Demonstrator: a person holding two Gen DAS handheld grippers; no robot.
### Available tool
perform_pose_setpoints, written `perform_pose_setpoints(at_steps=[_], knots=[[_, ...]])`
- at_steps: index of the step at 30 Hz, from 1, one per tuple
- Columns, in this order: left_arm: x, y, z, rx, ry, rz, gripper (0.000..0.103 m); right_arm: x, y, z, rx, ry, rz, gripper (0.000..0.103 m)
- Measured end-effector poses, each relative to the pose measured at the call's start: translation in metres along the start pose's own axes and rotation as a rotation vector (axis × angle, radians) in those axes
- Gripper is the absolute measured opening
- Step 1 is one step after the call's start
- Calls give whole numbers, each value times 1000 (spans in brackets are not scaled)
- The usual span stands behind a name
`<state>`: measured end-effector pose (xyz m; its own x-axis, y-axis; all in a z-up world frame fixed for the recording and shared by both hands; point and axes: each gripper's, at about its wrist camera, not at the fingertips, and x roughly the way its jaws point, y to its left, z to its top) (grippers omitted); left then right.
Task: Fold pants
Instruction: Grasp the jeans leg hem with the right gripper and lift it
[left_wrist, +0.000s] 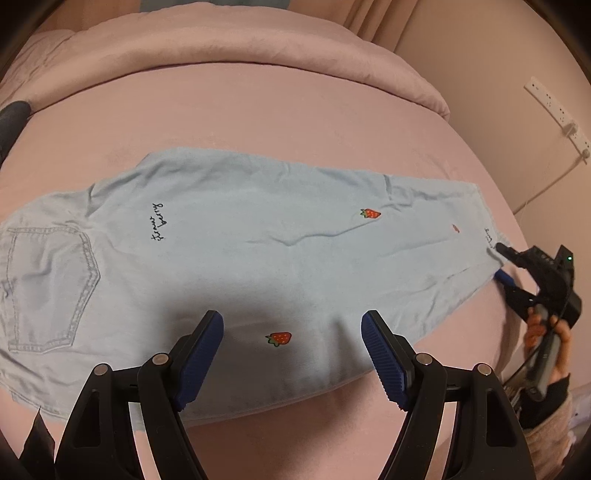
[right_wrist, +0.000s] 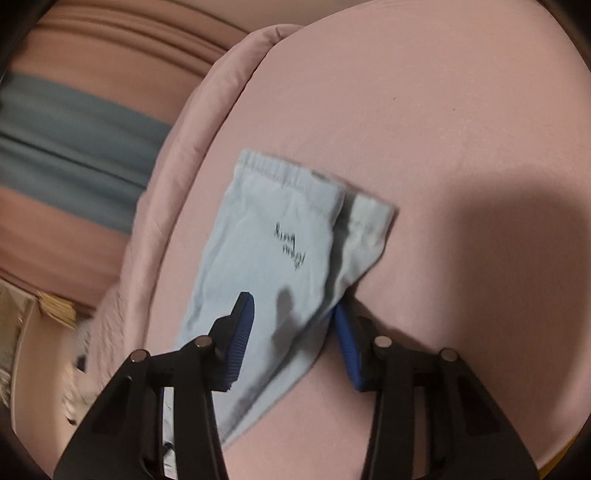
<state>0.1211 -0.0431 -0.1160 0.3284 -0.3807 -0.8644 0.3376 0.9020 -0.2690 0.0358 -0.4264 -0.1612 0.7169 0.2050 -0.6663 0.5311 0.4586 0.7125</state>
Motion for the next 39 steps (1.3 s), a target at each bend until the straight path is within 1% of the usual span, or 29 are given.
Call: perform_pose_setpoints(at_steps=[2, 3, 4, 5, 6, 7, 9, 10, 12, 13, 14, 15, 16, 17, 18, 19, 20, 22, 23, 26, 28, 29, 30, 31, 33, 34, 36, 38, 39], knots=[[1, 0, 1, 1, 1, -6, 77, -6, -1, 0, 34, 12, 8, 42], [2, 0, 1, 2, 1, -7, 77, -12, 0, 0, 32, 8, 2, 48], [3, 1, 2, 4, 1, -8, 77, -18, 0, 0, 19, -5, -10, 56], [4, 1, 3, 3, 1, -9, 77, -28, -1, -3, 2, -24, -38, 58], [6, 1, 3, 0, 3, -11, 77, -35, -4, -4, 1, -39, -49, 59], [8, 1, 4, -5, 5, -14, 77, -37, -7, -4, 6, -38, -37, 59], [10, 1, 5, -17, 9, -27, 77, -29, -14, 1, 36, -20, -16, 59], [10, 1, 5, -20, 10, -33, 77, -26, -12, 2, 38, -26, -11, 59], [11, 1, 5, -20, 12, -43, 77, -15, -7, 12, 15, -33, -5, 60], [11, 2, 4, -22, 13, -44, 77, -8, -3, 13, 6, -32, -3, 58], [11, 4, 4, -26, 15, -44, 77, -4, 0, 14, -3, -32, 4, 55], [12, 6, 3, -33, 18, -48, 77, 1, 4, 14, -15, -36, 12, 37], [12, 8, 3, -41, 22, -56, 77, 7, 6, 13, -18, -28, 11, 15], [13, 10, 3, -54, 28, -67, 77, 8, 7, 12, -15, -21, 3, 9], [14, 13, 4, -70, 32, -81, 77, 10, 8, 10, -13, -28, -11, 8], [15, 15, 5, -83, 35, -98, 77, 8, 14, 7, -43, -52, -32, 8], [15, 17, 6, -106, 37, -122, 77, 3, 21, 4, -89, -80, -46, 7], [14, 20, 10, -140, 39, -169, 77, -10, 52, -5, -245, -154, -44, 7], [12, 22, 13, -170, 38, -215, 77, -17, 69, -10, -333, -185, -45, 7], [6, 28, 20, -263, 29, -362, 77, -30, 134, -41, -664, -261, -66, 8], [-1, 34, 25, -328, 5, -465, 77, -30, 171, -71, -868, -288, -62, 8], [-4, 37, 28, -356, -8, -511, 77, -28, 183, -84, -939, -291, -56, 8], [-4, 39, 29, -373, -12, -542, 81, -24, 196, -102, -1019, -290, -44, 9], [-3, 43, 30, -394, -12, -578, 88, -18, 209, -124, -1106, -285, -24, 9], [1, 50, 31, -435, -15, -590, 89, -5, 221, -159, -1215, -260, 9, 10], [4, 54, 31, -449, -13, -598, 89, 5, 226, -178, -1272, -235, 21, 10], [15, 66, 26, -509, 6, -602, 89, 24, 230, -207, -1364, -181, 33, 9], [29, 75, 21, -573, 39, -641, 89, 40, 228, -234, -1446, -136, 25, 8], [36, 79, 18, -607, 53, -664, 89, 47, 226, -246, -1492, -117, 6, 9]])
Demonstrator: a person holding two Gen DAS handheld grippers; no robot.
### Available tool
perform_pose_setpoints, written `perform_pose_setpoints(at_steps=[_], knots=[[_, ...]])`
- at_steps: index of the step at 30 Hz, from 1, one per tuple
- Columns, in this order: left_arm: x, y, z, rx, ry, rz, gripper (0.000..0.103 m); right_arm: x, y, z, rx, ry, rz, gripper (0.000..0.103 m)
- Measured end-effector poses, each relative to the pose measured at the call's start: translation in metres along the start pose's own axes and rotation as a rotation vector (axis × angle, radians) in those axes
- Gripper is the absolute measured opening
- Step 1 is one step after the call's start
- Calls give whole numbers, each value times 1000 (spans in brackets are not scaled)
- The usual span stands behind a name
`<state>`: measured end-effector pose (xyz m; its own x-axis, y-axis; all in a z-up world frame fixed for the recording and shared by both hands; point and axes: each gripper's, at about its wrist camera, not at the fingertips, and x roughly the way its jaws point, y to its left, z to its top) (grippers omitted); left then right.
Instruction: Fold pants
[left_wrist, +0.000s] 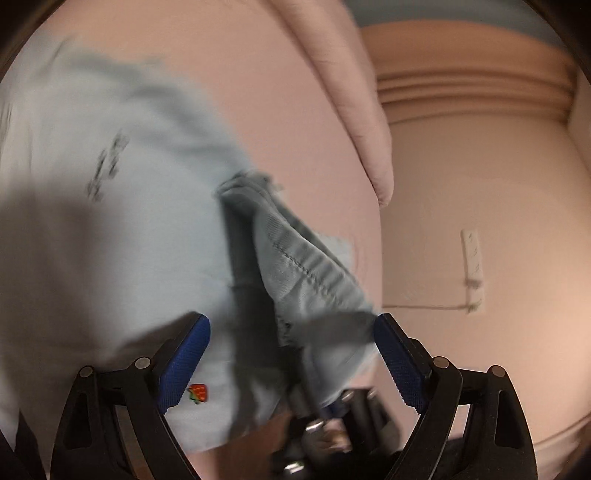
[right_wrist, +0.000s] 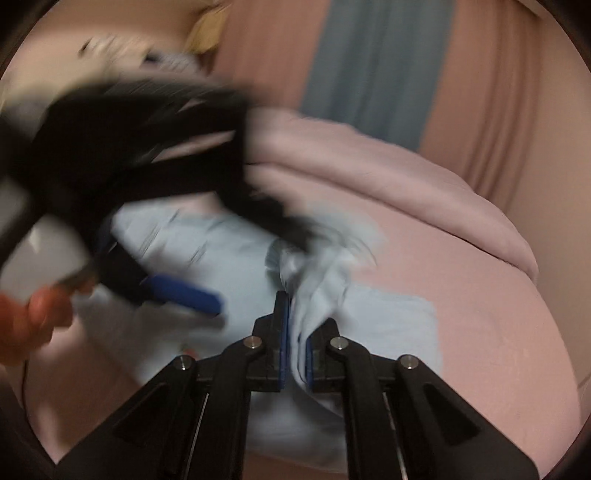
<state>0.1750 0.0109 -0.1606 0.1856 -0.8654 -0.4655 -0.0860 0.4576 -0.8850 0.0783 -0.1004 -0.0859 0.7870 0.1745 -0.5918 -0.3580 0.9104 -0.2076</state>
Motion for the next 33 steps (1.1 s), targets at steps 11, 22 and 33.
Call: perform_pose_setpoints(at_steps=[11, 22, 33], knots=[[-1, -8, 16, 54, 10, 42, 58, -20, 27, -19, -160, -29, -27, 9], [-50, -4, 10, 281, -166, 302, 15, -15, 68, -1, -290, -56, 20, 14], [-87, -29, -15, 453, -292, 464, 47, -52, -14, 16, 97, 27, 319, 39]])
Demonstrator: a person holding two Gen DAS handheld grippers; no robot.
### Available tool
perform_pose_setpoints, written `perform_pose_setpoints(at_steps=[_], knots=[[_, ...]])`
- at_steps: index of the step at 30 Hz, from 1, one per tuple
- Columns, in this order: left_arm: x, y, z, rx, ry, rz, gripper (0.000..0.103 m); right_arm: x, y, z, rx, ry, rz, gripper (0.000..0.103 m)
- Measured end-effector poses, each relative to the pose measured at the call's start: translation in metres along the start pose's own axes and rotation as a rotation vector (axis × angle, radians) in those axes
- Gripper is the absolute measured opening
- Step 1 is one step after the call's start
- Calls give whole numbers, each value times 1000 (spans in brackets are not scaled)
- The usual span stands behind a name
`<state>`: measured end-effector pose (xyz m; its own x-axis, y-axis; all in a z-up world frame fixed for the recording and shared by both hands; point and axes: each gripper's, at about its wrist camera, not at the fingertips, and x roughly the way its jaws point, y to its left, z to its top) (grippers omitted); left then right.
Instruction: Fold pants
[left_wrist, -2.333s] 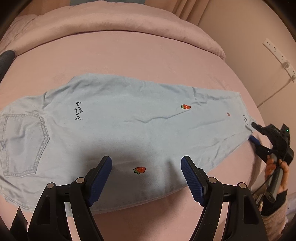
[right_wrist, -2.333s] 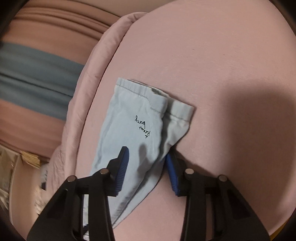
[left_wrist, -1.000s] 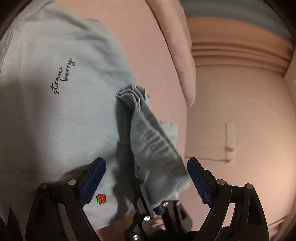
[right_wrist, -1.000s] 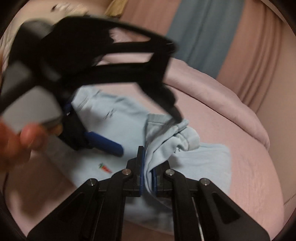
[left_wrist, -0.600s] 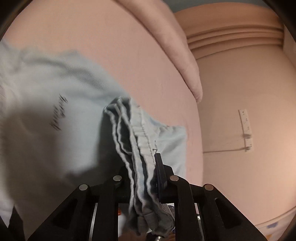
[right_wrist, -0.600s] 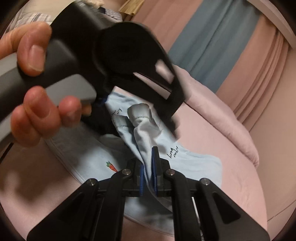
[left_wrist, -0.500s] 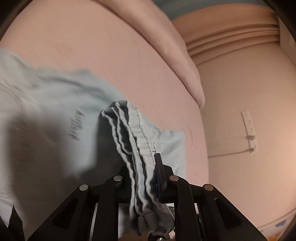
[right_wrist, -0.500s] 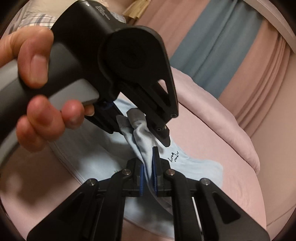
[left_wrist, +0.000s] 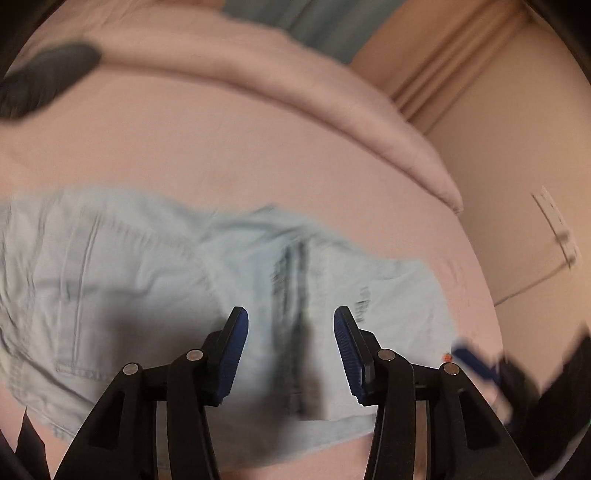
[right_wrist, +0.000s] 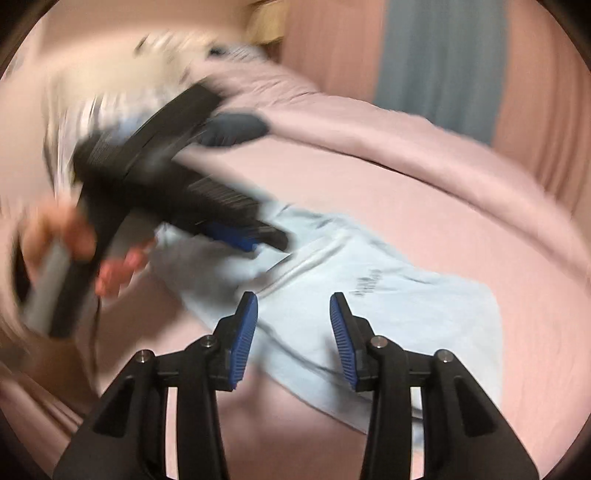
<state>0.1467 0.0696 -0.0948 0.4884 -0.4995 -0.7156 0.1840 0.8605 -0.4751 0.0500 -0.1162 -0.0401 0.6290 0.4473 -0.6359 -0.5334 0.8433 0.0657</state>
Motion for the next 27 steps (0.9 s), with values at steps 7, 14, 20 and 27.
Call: perform_pose_setpoints(at_steps=[7, 14, 20, 27], knots=[[45, -65, -13, 215, 112, -97, 47, 25, -115, 20, 291, 109, -162, 12], [83, -56, -35, 199, 242, -74, 47, 89, -148, -5, 357, 355, -160, 4], [65, -29, -37, 137, 251, -108, 47, 45, -124, -13, 307, 235, -154, 10], [57, -16, -38, 110, 239, -119, 47, 16, -78, -84, 180, 273, -210, 10]])
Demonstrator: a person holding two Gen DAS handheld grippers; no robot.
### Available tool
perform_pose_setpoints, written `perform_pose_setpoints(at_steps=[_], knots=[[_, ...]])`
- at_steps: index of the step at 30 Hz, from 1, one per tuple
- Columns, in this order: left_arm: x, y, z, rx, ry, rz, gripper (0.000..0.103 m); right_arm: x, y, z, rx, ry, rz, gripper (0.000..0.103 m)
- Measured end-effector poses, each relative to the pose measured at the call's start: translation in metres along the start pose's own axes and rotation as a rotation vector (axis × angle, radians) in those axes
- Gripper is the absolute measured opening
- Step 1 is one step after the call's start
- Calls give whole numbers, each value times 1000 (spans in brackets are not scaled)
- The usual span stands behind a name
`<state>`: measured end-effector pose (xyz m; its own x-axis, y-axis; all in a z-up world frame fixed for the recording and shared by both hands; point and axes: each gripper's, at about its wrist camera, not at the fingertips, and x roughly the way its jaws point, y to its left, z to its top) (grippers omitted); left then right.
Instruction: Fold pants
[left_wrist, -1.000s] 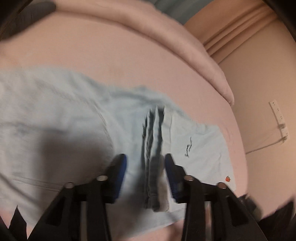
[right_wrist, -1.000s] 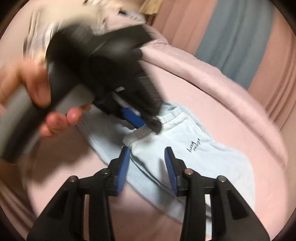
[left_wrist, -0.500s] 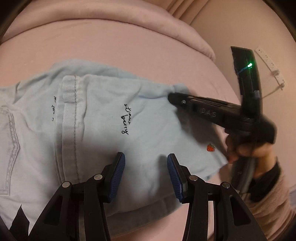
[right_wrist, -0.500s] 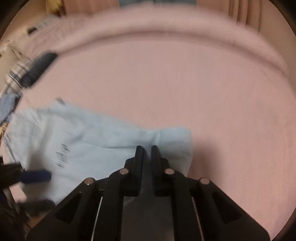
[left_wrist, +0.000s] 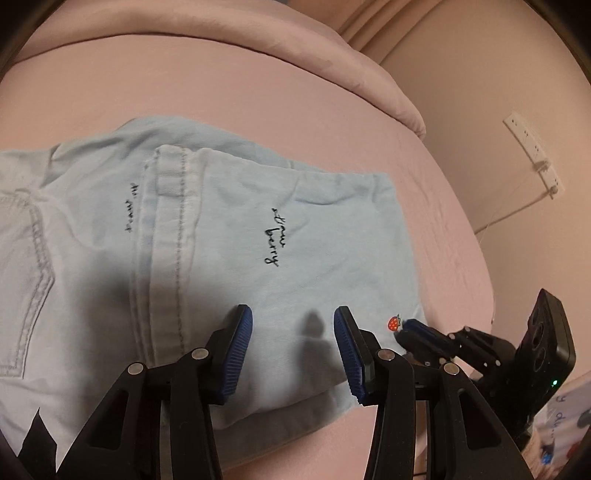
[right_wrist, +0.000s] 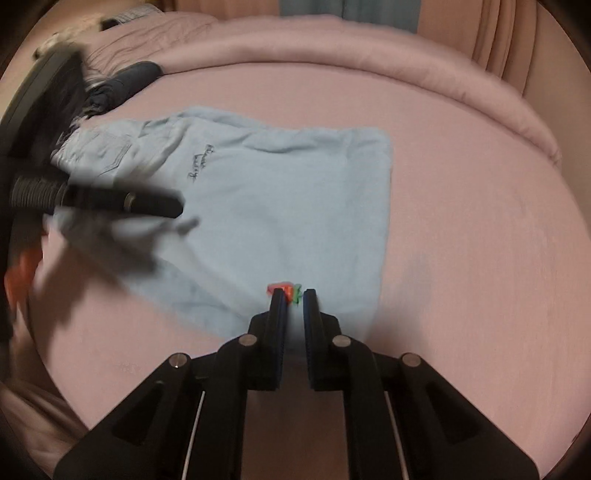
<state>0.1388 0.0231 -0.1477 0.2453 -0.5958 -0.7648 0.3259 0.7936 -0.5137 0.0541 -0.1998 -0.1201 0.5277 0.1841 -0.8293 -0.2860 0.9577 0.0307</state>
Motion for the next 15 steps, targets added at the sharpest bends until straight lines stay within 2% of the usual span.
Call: perform_pose_setpoints(at_steps=[3, 6, 7, 9, 10, 15], knots=[[-25, 7, -10, -7, -19, 20, 47, -7, -6, 2, 72, 23, 9, 11], [-64, 22, -25, -18, -96, 37, 48, -29, -1, 2, 95, 19, 76, 22], [-75, 29, -28, -39, -125, 44, 55, -35, 3, 1, 87, 4, 92, 29], [-101, 50, -41, -115, -197, 70, 68, -44, 11, 1, 77, -21, 108, 31], [-113, 61, -48, -156, -229, 81, 71, -45, 15, 1, 75, -33, 123, 31], [-155, 105, -82, -339, -339, 135, 71, -47, 48, 17, 28, -104, 191, 35]])
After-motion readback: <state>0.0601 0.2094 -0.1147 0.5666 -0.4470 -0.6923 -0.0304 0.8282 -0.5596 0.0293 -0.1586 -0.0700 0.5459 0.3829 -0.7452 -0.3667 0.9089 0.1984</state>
